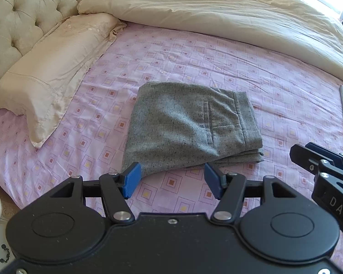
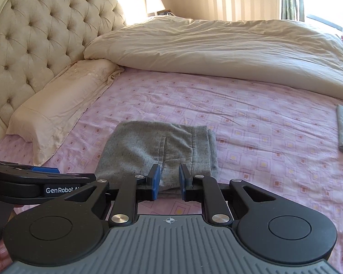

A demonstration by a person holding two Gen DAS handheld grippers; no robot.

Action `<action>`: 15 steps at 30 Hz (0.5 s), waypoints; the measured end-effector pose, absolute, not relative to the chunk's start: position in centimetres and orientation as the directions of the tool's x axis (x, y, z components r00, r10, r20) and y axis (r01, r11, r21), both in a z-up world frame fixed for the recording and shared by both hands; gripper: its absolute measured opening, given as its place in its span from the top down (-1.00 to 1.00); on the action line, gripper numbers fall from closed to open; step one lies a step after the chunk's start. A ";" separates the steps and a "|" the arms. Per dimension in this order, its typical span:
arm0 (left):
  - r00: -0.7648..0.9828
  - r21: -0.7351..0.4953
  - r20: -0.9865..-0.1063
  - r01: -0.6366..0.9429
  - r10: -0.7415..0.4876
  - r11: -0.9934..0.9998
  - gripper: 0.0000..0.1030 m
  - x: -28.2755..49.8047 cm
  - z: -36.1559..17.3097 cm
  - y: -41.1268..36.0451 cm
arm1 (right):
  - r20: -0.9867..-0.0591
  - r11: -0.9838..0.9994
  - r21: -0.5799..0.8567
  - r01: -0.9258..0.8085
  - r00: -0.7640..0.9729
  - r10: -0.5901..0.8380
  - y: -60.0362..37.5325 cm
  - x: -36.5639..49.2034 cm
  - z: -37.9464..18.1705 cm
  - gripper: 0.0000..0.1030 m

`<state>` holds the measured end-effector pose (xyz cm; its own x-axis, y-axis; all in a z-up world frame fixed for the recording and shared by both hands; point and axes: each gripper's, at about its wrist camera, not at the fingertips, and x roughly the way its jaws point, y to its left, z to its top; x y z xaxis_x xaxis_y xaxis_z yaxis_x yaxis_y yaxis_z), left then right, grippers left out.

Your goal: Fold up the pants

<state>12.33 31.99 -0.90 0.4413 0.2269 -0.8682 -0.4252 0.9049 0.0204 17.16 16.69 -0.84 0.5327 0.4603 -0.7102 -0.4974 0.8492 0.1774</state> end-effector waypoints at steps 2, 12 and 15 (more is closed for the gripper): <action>0.439 0.020 -0.870 -0.425 0.225 0.905 -0.26 12.3 -1.0 32.0 | -0.711 0.851 0.177 -0.495 0.533 0.458 16.8 17.1 -0.8 0.66; 0.437 0.019 -0.873 -0.413 0.217 0.911 -0.26 12.5 -1.3 32.5 | -0.717 0.849 0.174 -0.499 0.527 0.457 17.2 17.2 -1.0 0.66; 0.432 0.028 -0.874 -0.409 0.221 0.912 -0.26 12.6 -1.5 32.8 | -0.721 0.849 0.173 -0.500 0.523 0.455 17.4 17.2 -1.1 0.66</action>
<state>12.64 32.76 -1.53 0.4320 0.2207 -0.8745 -0.4089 0.9121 0.0281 17.20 17.41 -1.13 0.5233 0.4546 -0.7208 -0.4996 0.8489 0.1727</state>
